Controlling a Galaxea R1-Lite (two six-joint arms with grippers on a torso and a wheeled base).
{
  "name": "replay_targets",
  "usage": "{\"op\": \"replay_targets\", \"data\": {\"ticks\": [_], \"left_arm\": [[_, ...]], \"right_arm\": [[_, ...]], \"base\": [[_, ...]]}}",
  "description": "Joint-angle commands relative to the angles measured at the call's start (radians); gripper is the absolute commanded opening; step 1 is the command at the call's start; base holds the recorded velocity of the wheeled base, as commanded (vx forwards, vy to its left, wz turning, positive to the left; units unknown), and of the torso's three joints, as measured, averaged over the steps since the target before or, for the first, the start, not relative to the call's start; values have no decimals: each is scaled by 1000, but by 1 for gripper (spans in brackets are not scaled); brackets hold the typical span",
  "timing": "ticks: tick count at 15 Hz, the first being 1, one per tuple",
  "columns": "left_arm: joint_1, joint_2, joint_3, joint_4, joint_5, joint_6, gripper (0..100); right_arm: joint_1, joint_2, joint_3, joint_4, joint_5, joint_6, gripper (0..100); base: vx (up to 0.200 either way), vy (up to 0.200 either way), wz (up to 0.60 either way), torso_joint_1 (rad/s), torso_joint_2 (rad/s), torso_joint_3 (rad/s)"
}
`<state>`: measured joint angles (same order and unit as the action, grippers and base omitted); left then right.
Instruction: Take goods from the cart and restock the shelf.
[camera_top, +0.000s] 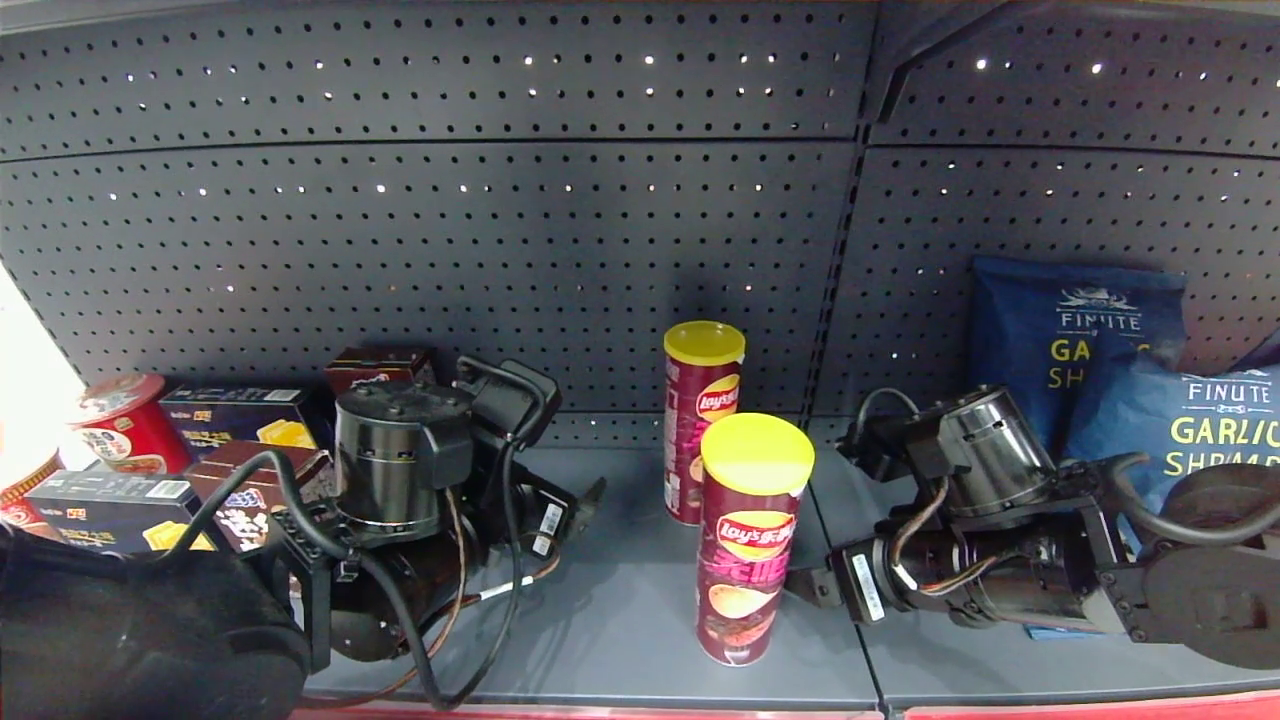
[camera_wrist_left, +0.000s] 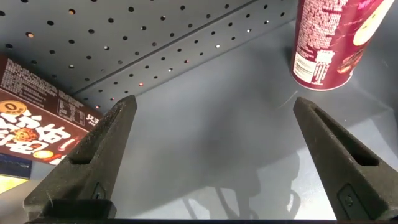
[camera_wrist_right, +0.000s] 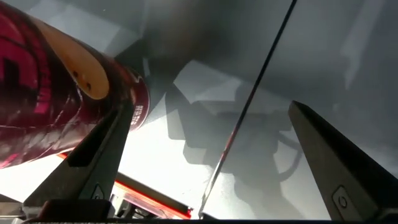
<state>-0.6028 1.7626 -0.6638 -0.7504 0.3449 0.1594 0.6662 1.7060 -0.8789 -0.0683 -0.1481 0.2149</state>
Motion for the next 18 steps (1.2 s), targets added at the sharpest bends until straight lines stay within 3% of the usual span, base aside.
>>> {"op": "replay_targets", "data": {"ticks": [1,18], "left_arm": [[0,3,0,-1,0,0,100],[0,5,4,-1,0,0,100]], "right_arm": [[6,-2,0,-1,1,0,100],[39,41,-43,-1,-1,0,100]], "base": [[0,0,0,0,0,0],[0,0,0,0,0,0]]}}
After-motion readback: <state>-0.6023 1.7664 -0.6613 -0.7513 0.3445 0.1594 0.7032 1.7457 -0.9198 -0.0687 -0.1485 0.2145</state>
